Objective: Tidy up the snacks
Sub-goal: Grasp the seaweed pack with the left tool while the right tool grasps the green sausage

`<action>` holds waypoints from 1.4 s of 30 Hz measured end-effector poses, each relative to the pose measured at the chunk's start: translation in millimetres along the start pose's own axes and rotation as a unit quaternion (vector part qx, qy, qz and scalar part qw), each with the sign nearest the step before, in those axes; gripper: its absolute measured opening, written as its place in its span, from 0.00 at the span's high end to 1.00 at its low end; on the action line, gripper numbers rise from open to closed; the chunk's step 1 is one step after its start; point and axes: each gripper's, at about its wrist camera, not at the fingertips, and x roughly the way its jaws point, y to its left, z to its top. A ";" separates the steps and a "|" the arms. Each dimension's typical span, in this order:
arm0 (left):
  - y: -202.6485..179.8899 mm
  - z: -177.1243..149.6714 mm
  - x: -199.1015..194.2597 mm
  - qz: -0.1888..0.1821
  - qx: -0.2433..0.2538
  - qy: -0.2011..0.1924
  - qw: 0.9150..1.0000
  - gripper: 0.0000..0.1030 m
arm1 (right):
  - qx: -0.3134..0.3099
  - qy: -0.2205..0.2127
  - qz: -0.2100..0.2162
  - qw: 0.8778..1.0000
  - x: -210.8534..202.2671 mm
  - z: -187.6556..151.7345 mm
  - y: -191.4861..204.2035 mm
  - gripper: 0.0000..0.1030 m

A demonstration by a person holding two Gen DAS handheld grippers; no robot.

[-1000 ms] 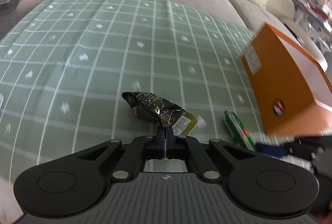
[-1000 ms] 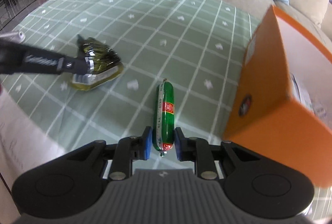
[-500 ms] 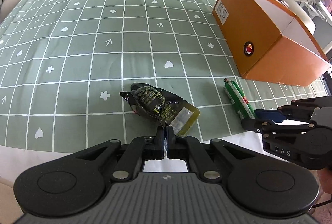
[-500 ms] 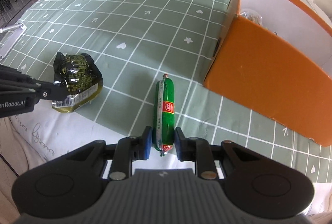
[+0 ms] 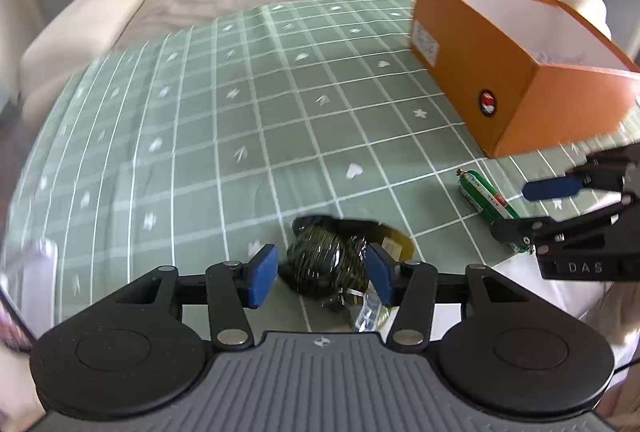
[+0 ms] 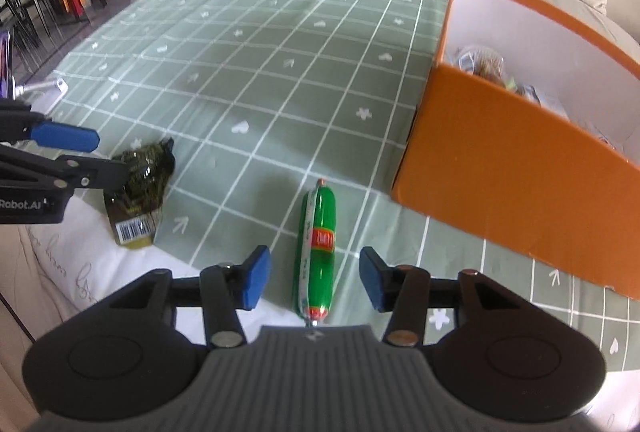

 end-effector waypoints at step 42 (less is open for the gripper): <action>8.8 -8.4 43.0 -0.009 -0.119 0.025 0.993 0.43 | 0.003 -0.014 0.003 1.000 16.9 -0.1 -6.4 0.81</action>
